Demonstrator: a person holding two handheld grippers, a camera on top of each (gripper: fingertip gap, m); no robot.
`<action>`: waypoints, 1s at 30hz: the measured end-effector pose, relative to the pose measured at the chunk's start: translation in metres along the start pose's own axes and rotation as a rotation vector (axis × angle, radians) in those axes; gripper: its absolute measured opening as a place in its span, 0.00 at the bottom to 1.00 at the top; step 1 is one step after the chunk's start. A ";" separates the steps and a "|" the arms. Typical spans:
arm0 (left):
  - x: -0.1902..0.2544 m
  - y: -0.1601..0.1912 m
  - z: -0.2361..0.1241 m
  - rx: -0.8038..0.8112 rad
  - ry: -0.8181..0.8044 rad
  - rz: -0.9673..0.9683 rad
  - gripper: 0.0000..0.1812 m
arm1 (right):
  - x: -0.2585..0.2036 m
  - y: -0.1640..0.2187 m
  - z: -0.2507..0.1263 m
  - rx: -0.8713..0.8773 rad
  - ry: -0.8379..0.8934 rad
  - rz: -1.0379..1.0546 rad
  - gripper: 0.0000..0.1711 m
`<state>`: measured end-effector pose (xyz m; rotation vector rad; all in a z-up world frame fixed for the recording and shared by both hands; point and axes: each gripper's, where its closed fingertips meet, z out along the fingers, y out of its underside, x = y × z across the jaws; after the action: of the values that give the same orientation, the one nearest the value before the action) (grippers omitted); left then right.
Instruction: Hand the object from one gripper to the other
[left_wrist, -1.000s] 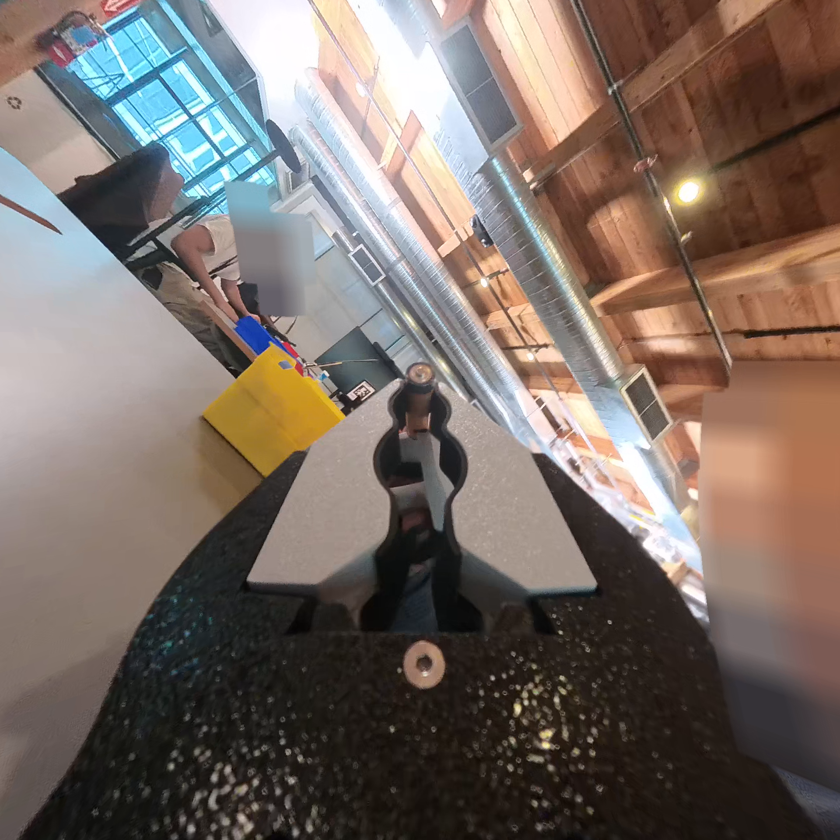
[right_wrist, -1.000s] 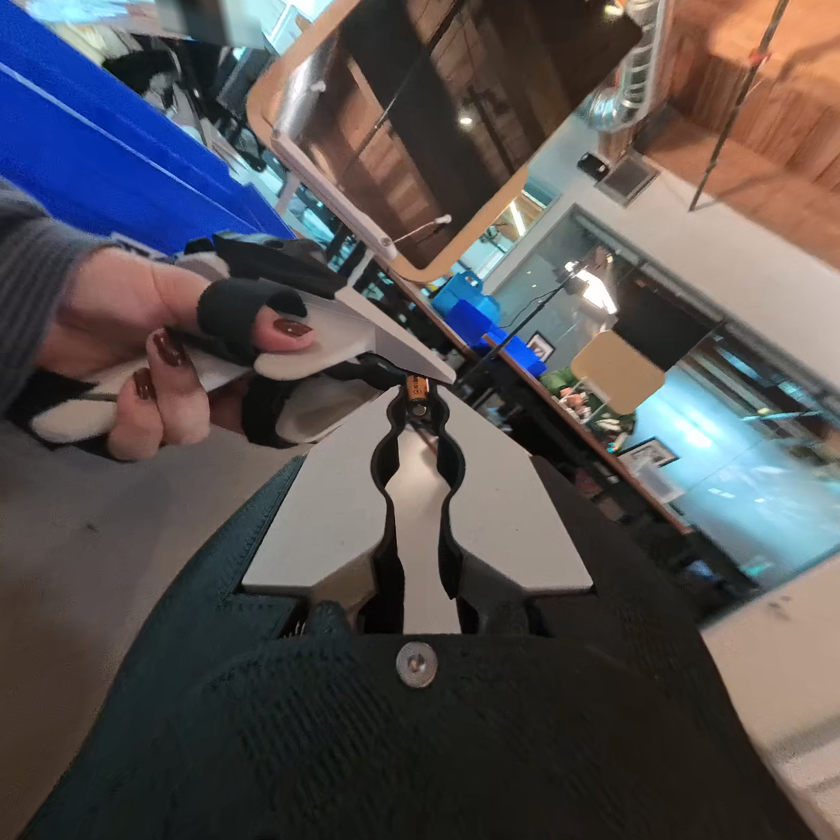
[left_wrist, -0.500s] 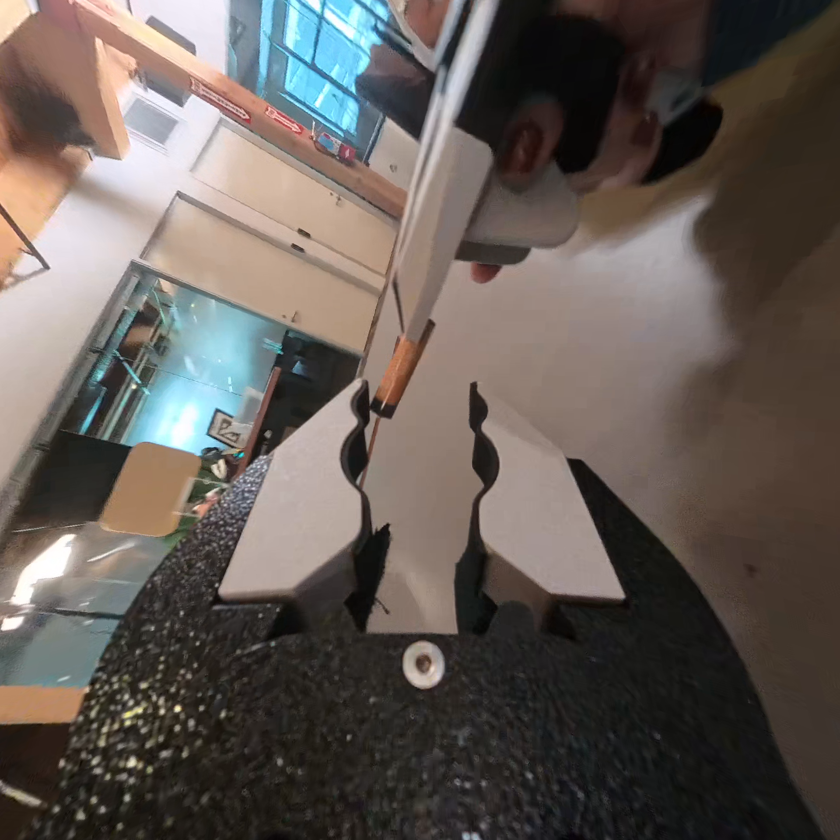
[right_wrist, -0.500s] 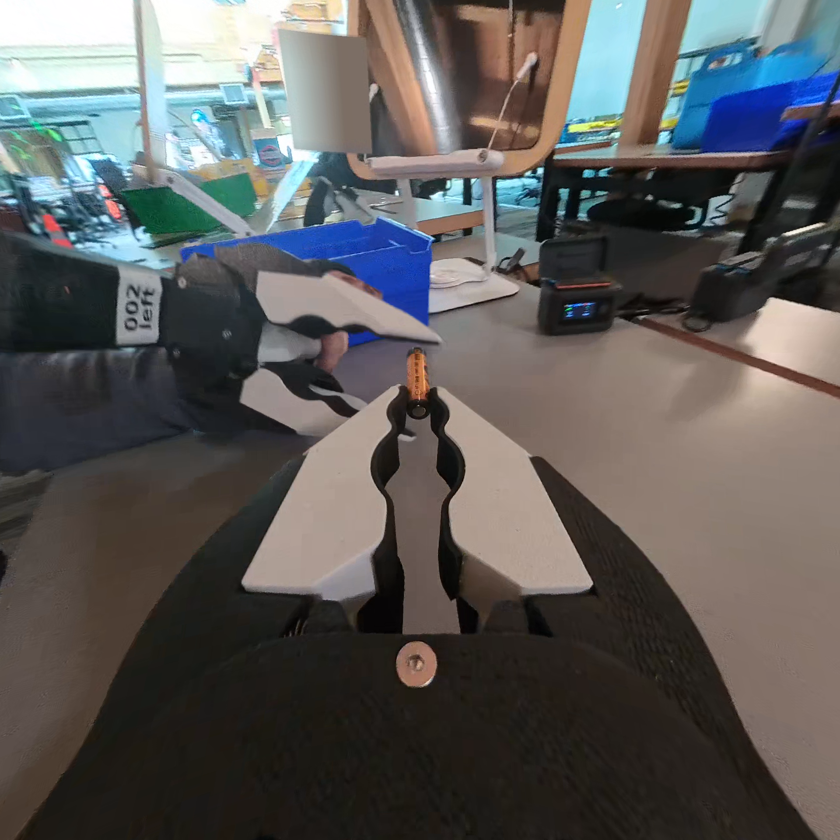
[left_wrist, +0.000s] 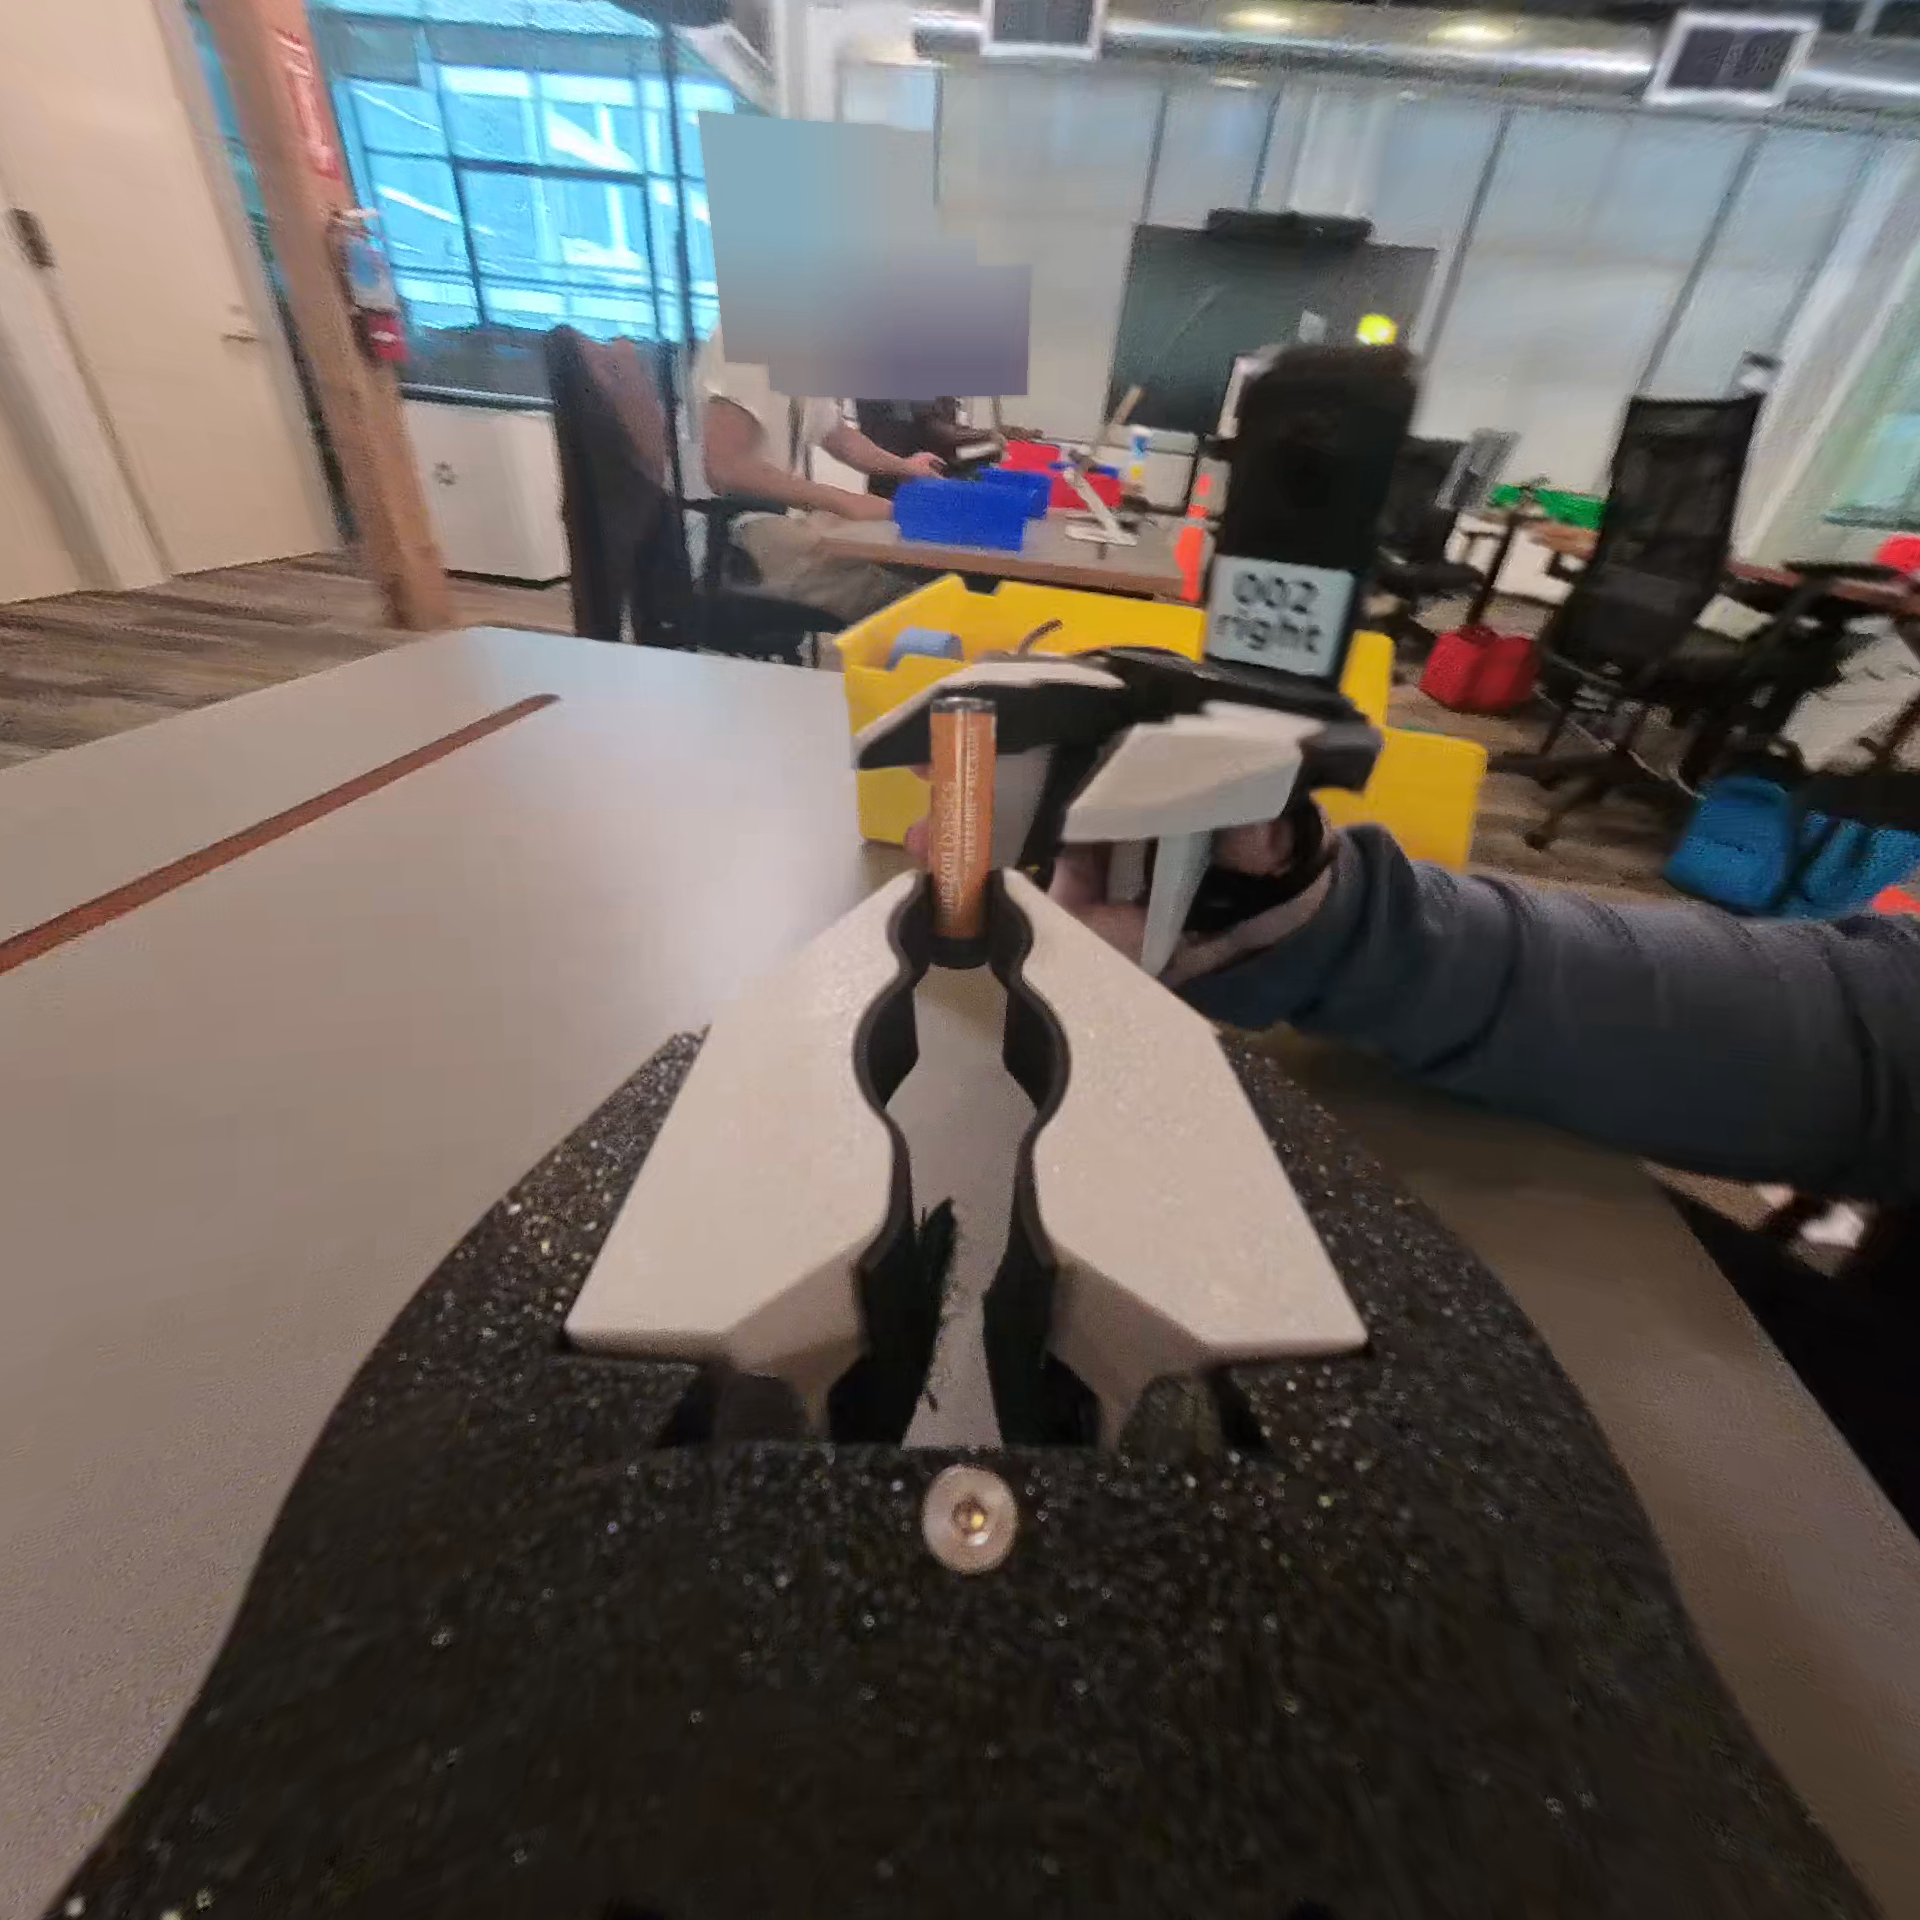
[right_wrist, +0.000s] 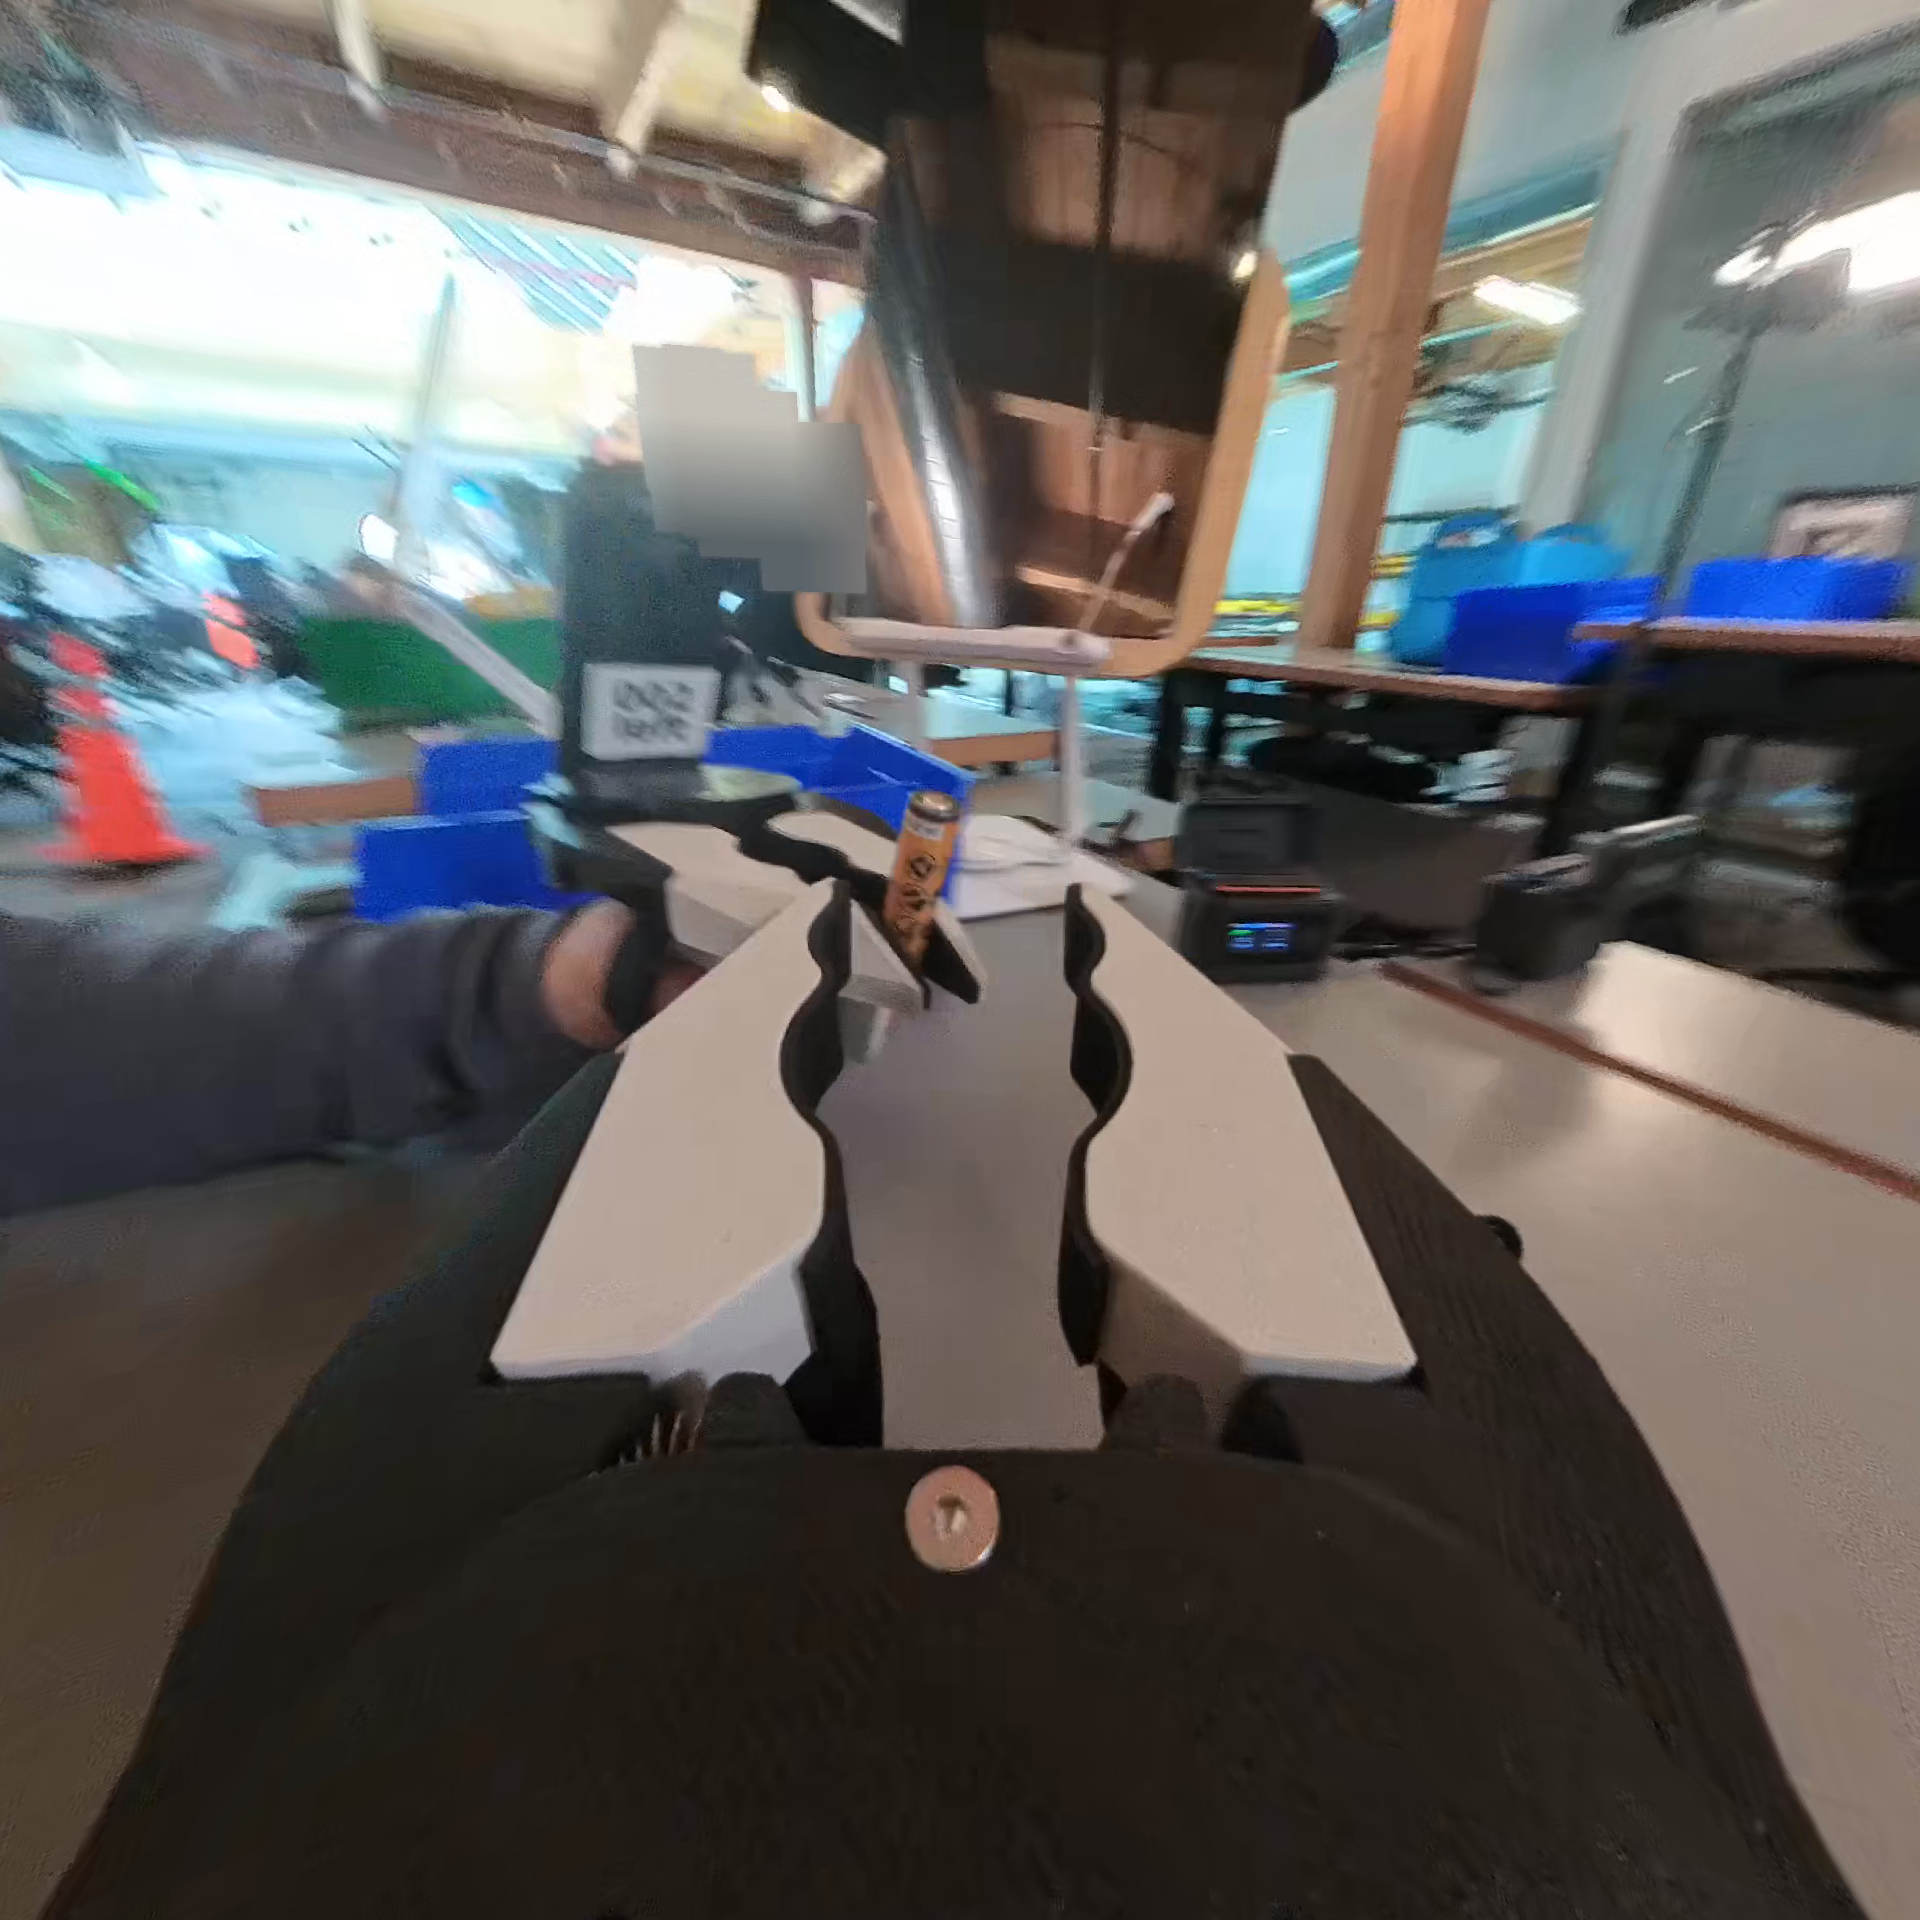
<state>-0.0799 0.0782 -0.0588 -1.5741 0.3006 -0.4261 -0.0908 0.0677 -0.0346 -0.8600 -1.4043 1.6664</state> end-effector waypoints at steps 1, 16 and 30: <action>0.003 0.004 0.000 -0.023 0.028 0.013 0.04 | -0.005 0.000 0.001 0.002 -0.047 0.048 0.22; -0.051 0.010 -0.013 0.016 -0.438 0.224 0.39 | 0.025 -0.010 -0.005 -0.159 0.282 -0.292 0.05; -0.051 0.013 -0.008 0.017 -0.485 0.364 0.31 | 0.072 -0.058 -0.248 -0.688 0.933 0.076 0.05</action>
<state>-0.1282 0.0928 -0.0759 -1.5130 0.1991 0.2351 0.1000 0.2512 -0.0187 -1.7864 -1.2224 0.5801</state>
